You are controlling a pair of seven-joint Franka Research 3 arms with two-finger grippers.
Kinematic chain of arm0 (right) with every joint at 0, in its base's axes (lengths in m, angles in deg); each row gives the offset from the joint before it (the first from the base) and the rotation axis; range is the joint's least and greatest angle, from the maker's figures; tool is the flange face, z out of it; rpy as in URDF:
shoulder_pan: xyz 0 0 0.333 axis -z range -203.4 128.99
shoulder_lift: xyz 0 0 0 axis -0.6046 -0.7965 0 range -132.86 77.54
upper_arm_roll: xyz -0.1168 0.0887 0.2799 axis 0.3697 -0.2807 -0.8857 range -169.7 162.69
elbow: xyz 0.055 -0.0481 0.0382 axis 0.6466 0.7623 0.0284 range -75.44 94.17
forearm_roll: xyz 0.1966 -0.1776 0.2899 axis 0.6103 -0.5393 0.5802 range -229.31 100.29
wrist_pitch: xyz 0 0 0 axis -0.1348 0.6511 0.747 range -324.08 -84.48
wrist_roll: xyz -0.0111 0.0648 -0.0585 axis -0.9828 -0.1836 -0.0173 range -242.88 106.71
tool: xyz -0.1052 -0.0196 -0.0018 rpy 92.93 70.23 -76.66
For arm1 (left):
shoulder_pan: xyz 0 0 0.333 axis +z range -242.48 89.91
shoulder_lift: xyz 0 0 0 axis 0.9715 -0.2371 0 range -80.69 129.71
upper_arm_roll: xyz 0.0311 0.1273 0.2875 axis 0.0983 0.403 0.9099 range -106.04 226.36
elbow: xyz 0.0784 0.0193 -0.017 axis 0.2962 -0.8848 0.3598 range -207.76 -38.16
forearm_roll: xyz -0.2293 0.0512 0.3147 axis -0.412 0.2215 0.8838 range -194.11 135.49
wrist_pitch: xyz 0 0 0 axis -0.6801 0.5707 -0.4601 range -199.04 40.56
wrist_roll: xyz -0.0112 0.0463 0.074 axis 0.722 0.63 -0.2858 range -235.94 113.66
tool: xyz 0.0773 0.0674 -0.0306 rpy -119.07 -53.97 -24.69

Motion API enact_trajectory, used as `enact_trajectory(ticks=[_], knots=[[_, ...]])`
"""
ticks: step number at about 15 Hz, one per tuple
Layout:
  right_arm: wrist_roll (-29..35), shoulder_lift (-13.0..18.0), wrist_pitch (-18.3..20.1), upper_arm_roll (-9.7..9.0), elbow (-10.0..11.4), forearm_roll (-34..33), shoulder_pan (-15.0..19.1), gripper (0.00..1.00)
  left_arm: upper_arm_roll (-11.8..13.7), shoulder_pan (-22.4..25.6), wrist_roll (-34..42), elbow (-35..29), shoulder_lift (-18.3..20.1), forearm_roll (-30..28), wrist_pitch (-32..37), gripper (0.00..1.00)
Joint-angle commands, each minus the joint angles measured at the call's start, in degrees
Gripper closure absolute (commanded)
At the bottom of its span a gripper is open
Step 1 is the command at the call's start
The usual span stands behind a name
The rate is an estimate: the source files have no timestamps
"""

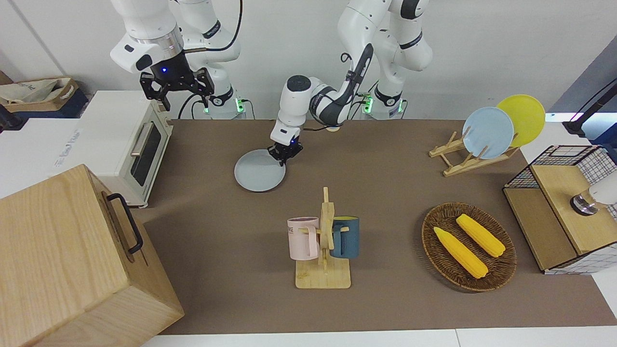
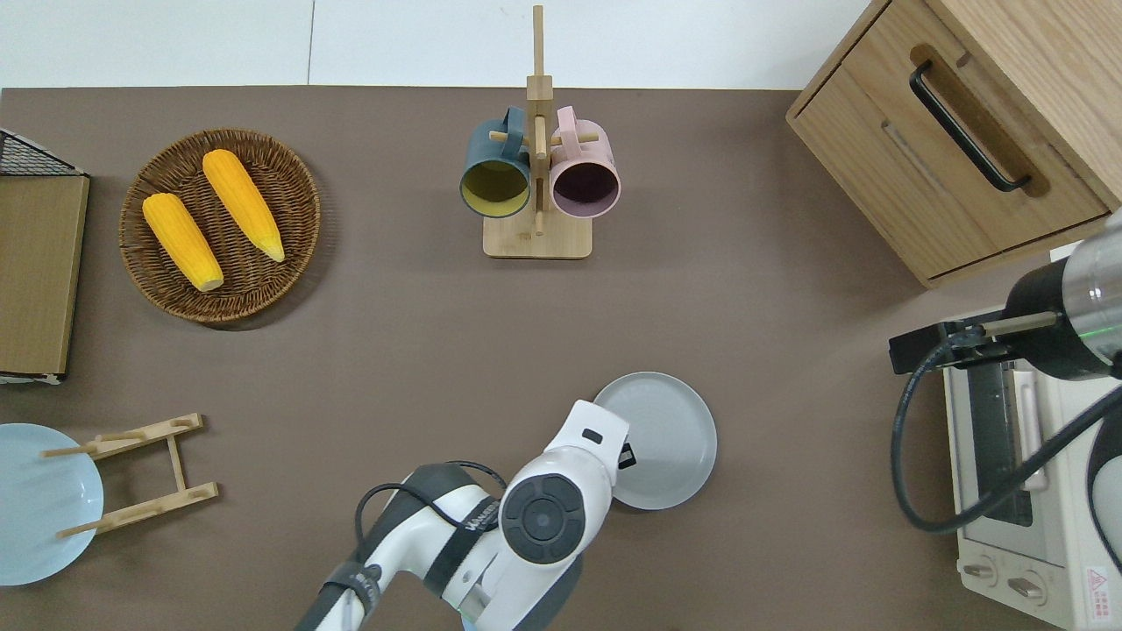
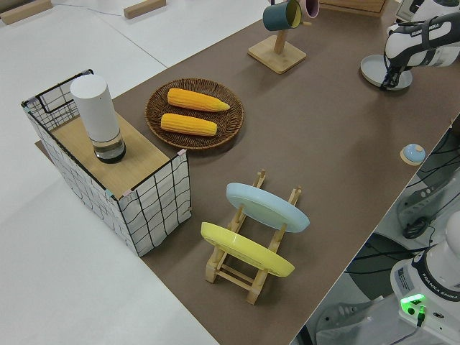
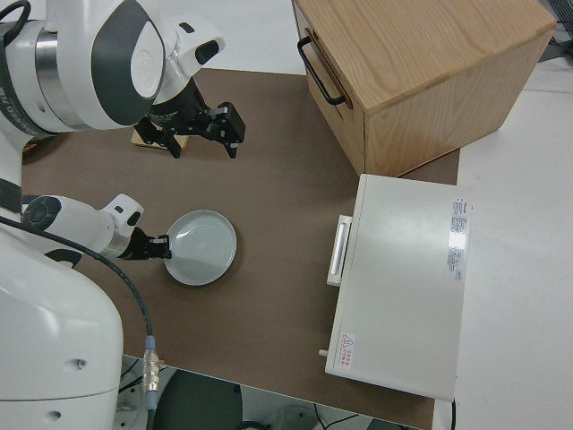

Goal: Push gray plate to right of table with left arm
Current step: 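Push the gray plate with the left gripper toward the toaster oven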

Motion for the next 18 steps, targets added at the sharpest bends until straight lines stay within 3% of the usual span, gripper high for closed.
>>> enact_trajectory(ticks=[1,7,9,10,12,13,18], knots=[[-0.15,0.43,0.69,-0.32,-0.05,0.46,0.62,0.017,0.81,-2.69,-4.88,8.18,-6.48,2.77,1.88,1.0],[-0.15,0.43,0.69,-0.23,0.03,0.46,0.62,0.017,0.81,-3.57,-5.51,9.86,-7.02,2.95,2.5,0.99],[-0.15,0.43,0.69,-0.32,0.03,0.46,0.62,0.017,0.98,-3.57,-5.33,10.65,-6.93,3.04,3.73,0.9],[-0.15,0.43,0.69,-0.32,-0.05,0.46,0.62,0.017,1.07,-3.48,-5.07,10.74,-6.93,3.04,4.17,0.77],[-0.15,0.43,0.69,-0.23,-0.05,0.46,0.62,0.017,1.25,-2.96,-4.89,10.83,-6.49,3.39,4.35,0.18],[-0.06,0.43,0.69,-0.32,-0.05,0.46,0.62,0.017,1.25,-2.69,-4.89,10.74,-5.97,3.39,5.13,0.01],[-0.15,0.43,0.69,-0.32,0.03,0.46,0.62,0.017,1.51,-0.5,-1.21,9.08,-1.67,2.78,9.71,0.01]])
